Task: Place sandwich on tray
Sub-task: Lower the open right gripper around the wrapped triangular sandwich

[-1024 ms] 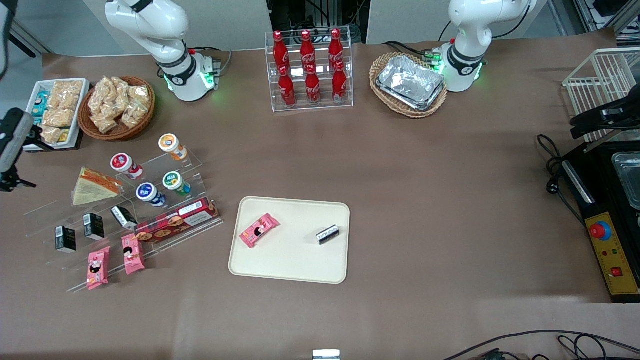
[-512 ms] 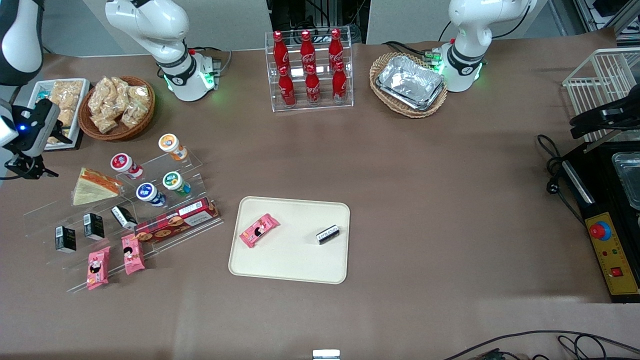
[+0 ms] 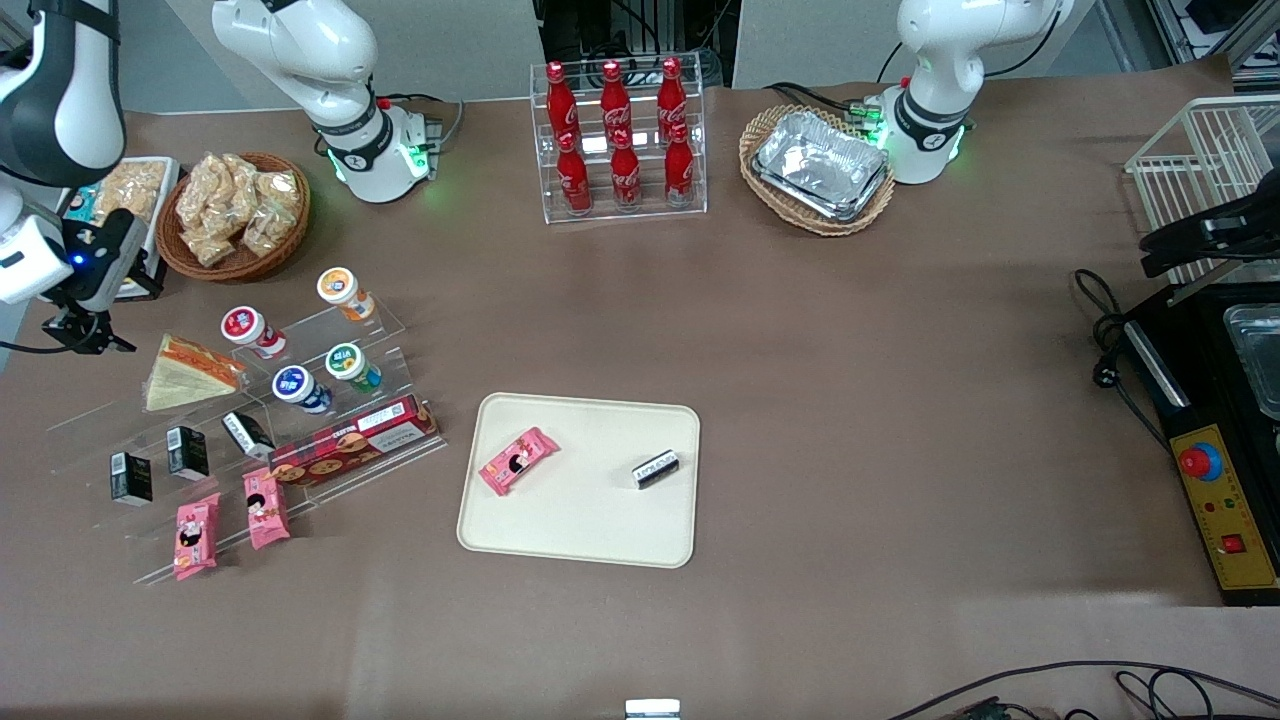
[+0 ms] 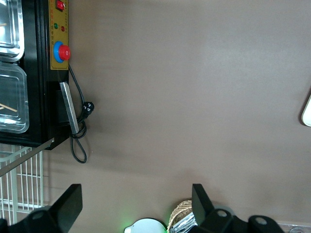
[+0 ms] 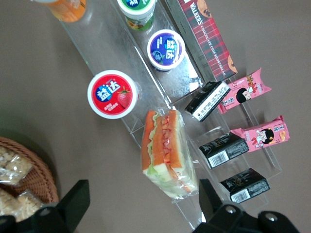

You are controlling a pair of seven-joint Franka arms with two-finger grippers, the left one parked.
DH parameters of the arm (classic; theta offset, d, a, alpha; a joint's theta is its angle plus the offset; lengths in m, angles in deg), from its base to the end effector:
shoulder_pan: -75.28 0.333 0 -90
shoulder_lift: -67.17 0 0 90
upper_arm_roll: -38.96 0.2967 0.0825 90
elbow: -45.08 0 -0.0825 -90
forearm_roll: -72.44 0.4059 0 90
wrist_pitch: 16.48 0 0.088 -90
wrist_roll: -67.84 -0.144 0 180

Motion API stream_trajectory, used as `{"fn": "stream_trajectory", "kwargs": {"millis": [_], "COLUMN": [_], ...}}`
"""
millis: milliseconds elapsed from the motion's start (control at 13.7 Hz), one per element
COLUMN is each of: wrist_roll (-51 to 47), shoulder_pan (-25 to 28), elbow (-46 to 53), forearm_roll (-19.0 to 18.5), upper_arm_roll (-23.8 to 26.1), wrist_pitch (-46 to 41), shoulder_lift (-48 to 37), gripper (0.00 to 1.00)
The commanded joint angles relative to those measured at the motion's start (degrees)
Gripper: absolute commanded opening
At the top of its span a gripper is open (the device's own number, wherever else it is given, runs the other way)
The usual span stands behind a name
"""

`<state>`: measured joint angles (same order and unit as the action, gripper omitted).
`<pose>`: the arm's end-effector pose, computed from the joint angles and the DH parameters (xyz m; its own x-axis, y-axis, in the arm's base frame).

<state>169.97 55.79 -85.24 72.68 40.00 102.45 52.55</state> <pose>0.4767 -0.1587 0.4004 0.1128 0.9935 -0.0126 0.9922 -0.1119 0.0549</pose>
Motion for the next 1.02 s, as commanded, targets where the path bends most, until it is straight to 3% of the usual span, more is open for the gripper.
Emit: {"fn": "stream_trajectory", "kwargs": {"millis": [0,951], "wrist_roll": [1.06,1.06], "shoulder_pan": [-0.55,-0.46], "elbow": [-4.50,-12.68], "forearm_roll": [-0.06,-0.06], "upper_arm_roll": [0.10,0.10], "wrist_pitch": [5.69,23.71], "shoulder_lift": [-1.55,3.72], "gripper": [1.00,1.00]}}
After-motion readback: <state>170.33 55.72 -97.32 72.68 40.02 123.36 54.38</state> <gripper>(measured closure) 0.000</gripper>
